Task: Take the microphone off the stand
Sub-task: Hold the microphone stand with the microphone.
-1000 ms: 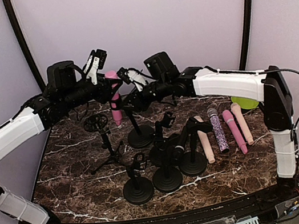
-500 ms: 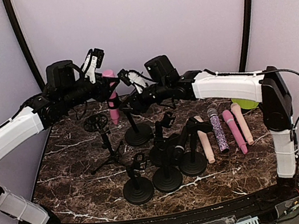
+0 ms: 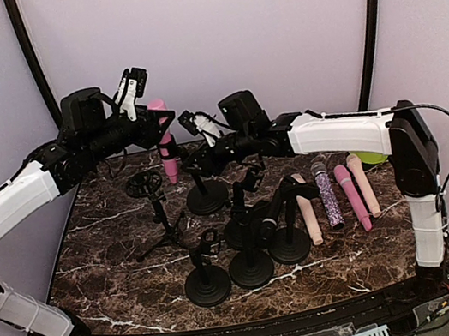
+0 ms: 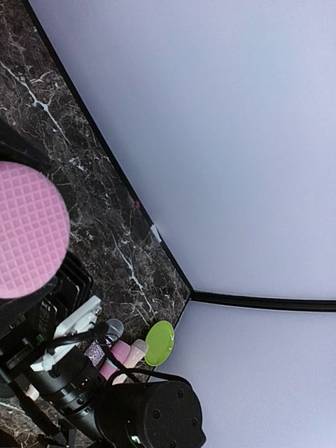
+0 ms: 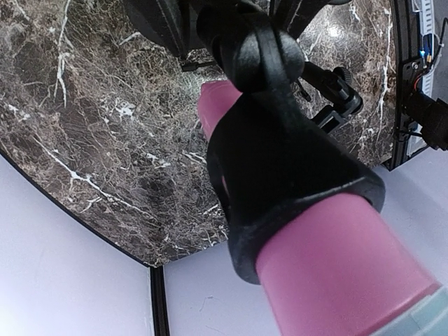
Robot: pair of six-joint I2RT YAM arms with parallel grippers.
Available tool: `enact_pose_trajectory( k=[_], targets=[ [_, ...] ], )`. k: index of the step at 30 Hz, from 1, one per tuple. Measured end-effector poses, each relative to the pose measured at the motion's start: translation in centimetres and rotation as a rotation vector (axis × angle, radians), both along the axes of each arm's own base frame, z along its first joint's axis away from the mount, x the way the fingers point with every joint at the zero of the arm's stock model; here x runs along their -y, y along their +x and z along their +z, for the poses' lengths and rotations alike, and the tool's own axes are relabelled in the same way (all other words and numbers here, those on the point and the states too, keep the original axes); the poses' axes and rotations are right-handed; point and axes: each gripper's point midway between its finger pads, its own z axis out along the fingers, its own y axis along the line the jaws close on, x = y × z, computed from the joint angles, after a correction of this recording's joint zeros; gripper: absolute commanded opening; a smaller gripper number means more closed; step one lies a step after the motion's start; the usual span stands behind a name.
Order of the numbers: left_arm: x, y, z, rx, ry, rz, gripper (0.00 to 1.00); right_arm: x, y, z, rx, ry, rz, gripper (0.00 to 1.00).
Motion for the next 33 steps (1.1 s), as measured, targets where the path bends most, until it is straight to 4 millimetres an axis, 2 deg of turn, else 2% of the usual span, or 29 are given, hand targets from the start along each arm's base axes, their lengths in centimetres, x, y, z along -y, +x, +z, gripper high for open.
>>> enact_pose_trajectory(
  k=[2, 5, 7, 9, 12, 20, 28, 33],
  targets=[
    [0.2, -0.3, 0.3, -0.002, -0.018, -0.013, 0.0, -0.1, -0.1, 0.2, 0.0, 0.008, 0.005, 0.36],
    [0.4, -0.4, 0.5, -0.012, -0.039, -0.029, 0.0, -0.3, -0.2, 0.4, 0.002, 0.018, 0.016, 0.27],
    [0.4, -0.5, 0.5, -0.017, -0.047, -0.031, 0.0, -0.4, -0.4, 0.6, 0.009, 0.021, 0.023, 0.16],
    [0.3, -0.3, 0.7, -0.019, -0.059, -0.026, 0.0, -0.6, -0.5, 0.8, 0.03, 0.026, 0.038, 0.01],
    [0.2, -0.3, 0.8, -0.023, -0.067, -0.023, 0.0, -1.1, -1.3, 0.8, 0.032, 0.03, 0.05, 0.0],
    [-0.4, -0.2, 0.6, -0.051, -0.052, -0.009, 0.0, -0.8, -0.6, 0.4, 0.116, 0.052, 0.015, 0.0],
    [-0.9, -0.2, 2.5, -0.059, -0.054, -0.011, 0.0, -0.8, -0.1, 2.3, 0.211, 0.077, -0.011, 0.0],
    [-0.8, 0.0, 2.4, -0.079, -0.038, -0.016, 0.0, -0.8, 0.1, 2.2, 0.232, 0.06, -0.027, 0.0]
  ],
)
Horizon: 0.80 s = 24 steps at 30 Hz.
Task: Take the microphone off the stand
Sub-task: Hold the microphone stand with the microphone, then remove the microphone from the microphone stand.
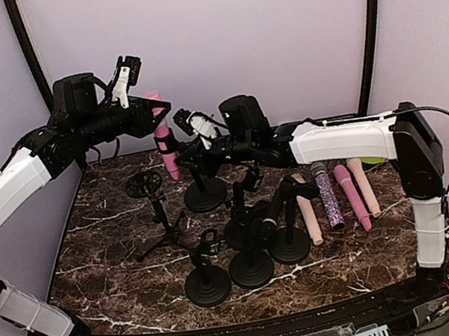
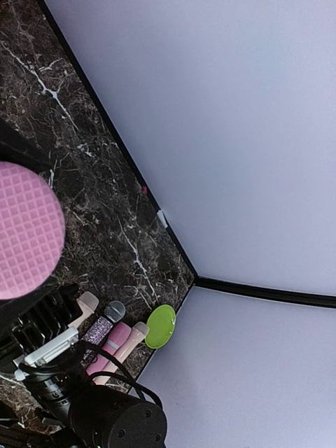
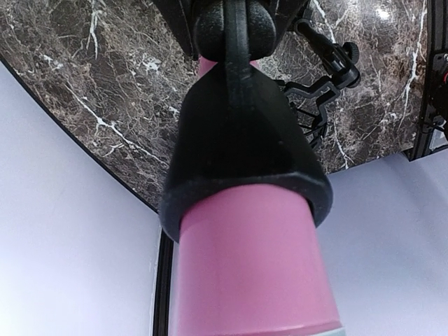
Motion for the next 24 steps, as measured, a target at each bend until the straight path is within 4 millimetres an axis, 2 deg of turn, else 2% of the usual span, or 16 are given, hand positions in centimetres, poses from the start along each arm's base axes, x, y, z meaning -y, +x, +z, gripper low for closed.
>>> enact_pose_trajectory(
  k=[24],
  targets=[
    [0.0, 0.36, 0.16, -0.019, 0.023, -0.011, 0.0, 0.08, 0.4, 0.18, 0.038, -0.039, -0.031, 0.0]
  ],
)
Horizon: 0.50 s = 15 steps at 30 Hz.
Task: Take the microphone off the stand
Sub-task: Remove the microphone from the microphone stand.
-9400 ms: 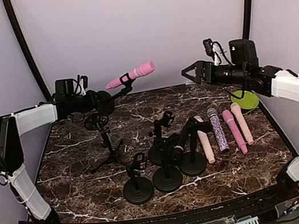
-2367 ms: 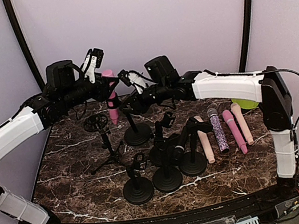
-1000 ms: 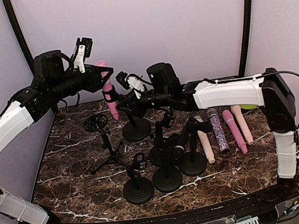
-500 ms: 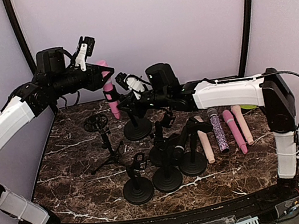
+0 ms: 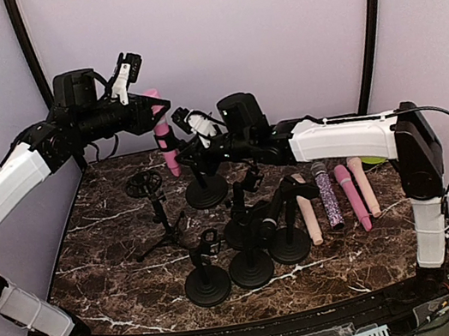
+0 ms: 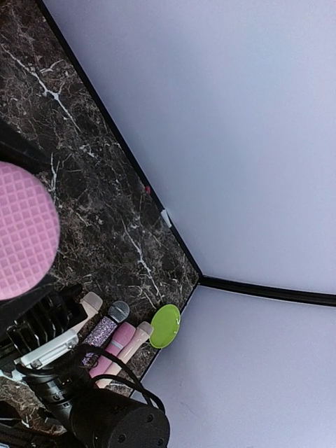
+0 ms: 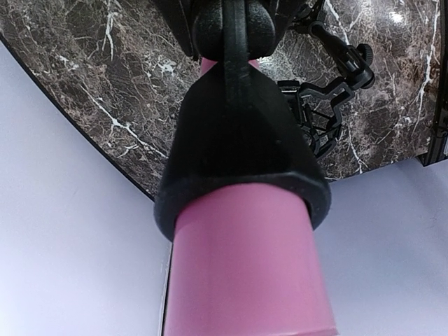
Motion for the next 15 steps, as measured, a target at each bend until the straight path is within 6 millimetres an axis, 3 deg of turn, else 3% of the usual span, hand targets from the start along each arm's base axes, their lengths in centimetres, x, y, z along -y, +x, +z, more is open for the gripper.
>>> enact_pose_trajectory(
  k=[15],
  targets=[
    [-0.2, 0.6, -1.1, -0.043, 0.027, 0.003, 0.0, -0.1, 0.5, -1.2, 0.01, -0.056, -0.012, 0.0]
  ],
)
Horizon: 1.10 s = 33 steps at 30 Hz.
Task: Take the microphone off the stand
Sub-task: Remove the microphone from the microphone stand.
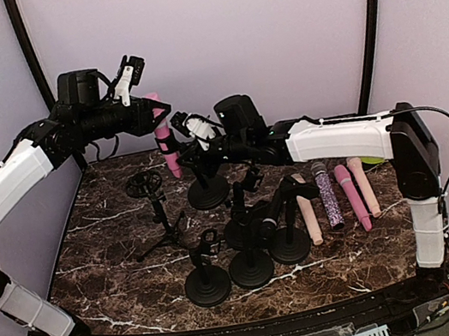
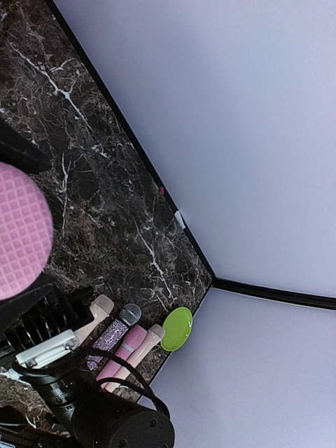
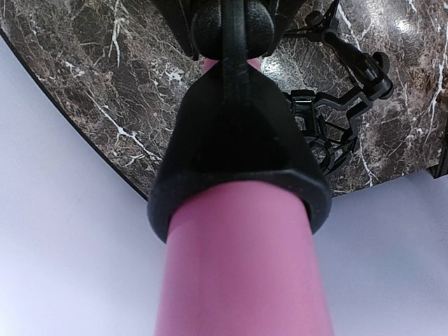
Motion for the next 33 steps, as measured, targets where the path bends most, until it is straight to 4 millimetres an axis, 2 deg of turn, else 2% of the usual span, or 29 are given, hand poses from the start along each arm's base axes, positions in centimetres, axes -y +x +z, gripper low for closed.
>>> enact_pose_trajectory(
  k=[22, 33],
  targets=[
    [-0.16, 0.16, -0.08, -0.001, 0.002, 0.001, 0.0, -0.11, 0.16, -0.16, -0.004, 0.006, -0.008, 0.0],
    [-0.22, -0.12, -0.5, 0.013, 0.01, -0.017, 0.0, -0.37, 0.0, -0.78, -0.073, 0.018, -0.007, 0.0]
  ],
)
